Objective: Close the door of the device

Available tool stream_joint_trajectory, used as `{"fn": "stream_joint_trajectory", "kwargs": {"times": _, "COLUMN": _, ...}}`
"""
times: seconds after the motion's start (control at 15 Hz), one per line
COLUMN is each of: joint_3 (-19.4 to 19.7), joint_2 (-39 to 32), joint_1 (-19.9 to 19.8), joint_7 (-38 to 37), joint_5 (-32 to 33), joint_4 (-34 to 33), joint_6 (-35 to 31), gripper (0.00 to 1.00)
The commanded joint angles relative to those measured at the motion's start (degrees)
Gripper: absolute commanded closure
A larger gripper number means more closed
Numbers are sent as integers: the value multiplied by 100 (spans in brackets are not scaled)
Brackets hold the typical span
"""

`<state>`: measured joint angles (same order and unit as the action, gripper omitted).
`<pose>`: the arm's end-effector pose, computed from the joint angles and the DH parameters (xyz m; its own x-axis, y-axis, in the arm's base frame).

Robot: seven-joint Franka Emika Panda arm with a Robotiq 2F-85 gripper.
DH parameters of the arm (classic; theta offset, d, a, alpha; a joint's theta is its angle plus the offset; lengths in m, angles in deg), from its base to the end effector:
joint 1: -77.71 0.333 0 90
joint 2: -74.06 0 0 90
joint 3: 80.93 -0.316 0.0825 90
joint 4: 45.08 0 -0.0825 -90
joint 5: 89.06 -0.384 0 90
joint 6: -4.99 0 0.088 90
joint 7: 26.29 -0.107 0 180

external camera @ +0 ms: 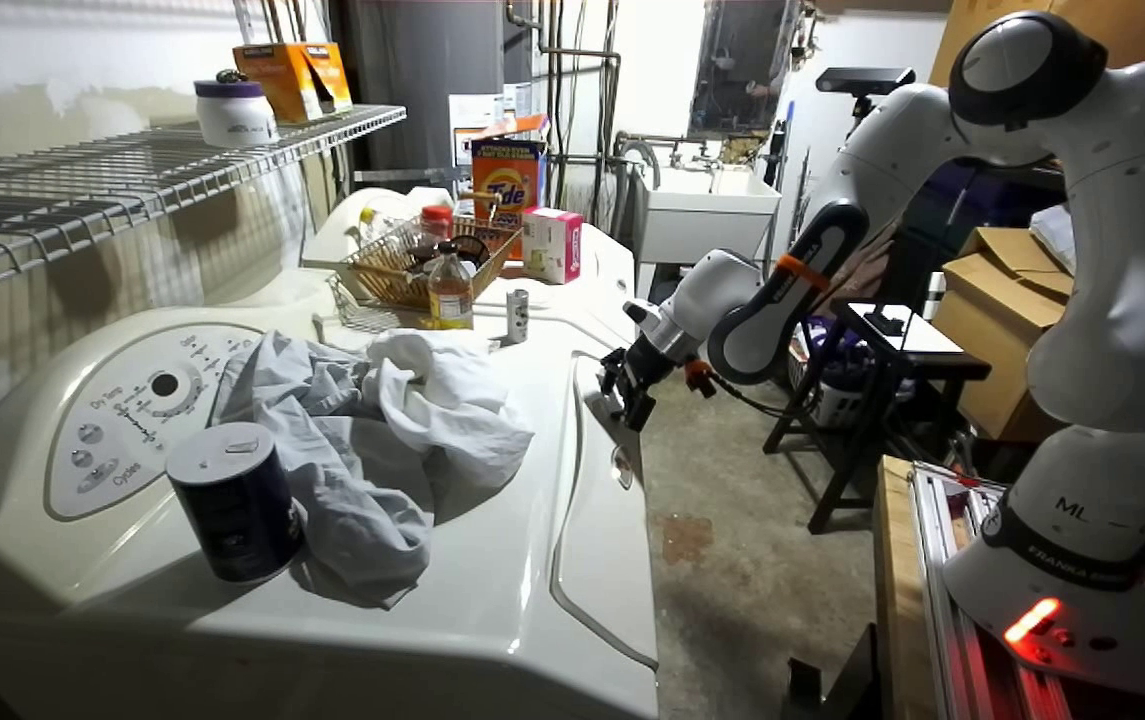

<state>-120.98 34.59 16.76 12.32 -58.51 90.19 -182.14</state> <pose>0.5097 -0.1216 0.1642 0.6497 0.5384 0.5367 0.5810 -0.8070 0.1063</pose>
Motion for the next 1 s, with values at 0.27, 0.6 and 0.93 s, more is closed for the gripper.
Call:
{"fn": "stream_joint_trajectory", "kwargs": {"times": 0.27, "joint_3": -1, "joint_2": 52, "joint_1": -20, "joint_7": 0, "joint_5": 0, "joint_4": 44, "joint_6": -12, "gripper": 0}}
{"fn": "stream_joint_trajectory", "kwargs": {"times": 0.6, "joint_3": -1, "joint_2": 54, "joint_1": -20, "joint_7": 0, "joint_5": 0, "joint_4": 45, "joint_6": -12, "gripper": 0}}
{"fn": "stream_joint_trajectory", "kwargs": {"times": 0.93, "joint_3": -420, "joint_2": -676, "joint_1": 317, "joint_7": 118, "joint_5": 13, "joint_4": -849, "joint_6": 334, "gripper": 0}}
